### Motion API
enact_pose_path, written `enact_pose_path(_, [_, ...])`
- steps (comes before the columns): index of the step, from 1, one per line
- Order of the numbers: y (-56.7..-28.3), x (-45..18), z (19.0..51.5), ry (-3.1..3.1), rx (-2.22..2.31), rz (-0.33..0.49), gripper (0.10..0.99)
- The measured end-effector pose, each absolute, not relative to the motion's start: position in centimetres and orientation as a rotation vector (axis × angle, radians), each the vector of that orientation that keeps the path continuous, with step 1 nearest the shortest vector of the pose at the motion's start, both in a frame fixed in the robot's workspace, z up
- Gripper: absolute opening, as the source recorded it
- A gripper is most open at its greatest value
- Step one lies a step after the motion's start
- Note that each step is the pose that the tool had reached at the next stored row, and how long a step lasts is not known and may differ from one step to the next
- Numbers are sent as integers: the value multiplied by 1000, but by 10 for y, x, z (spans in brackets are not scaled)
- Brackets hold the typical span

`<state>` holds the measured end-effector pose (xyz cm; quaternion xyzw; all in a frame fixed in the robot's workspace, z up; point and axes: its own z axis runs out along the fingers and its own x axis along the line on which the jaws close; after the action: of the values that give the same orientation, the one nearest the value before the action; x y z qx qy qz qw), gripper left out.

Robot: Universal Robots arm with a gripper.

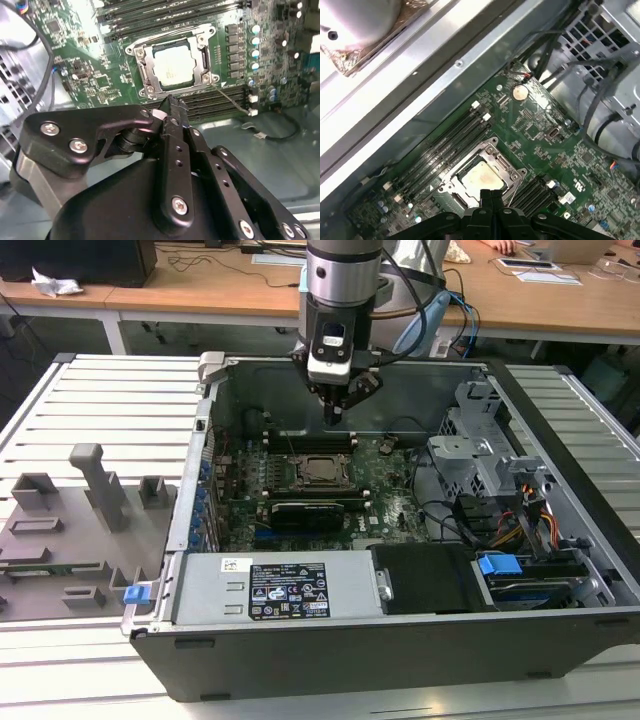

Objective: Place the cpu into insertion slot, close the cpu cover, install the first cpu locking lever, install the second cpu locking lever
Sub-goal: 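Install the first cpu locking lever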

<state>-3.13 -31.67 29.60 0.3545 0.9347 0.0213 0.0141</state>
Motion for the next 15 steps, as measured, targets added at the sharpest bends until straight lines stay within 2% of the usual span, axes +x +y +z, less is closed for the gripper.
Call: enact_pose_path(15, [-317, -31, 293, 3085, 484, 74, 106])
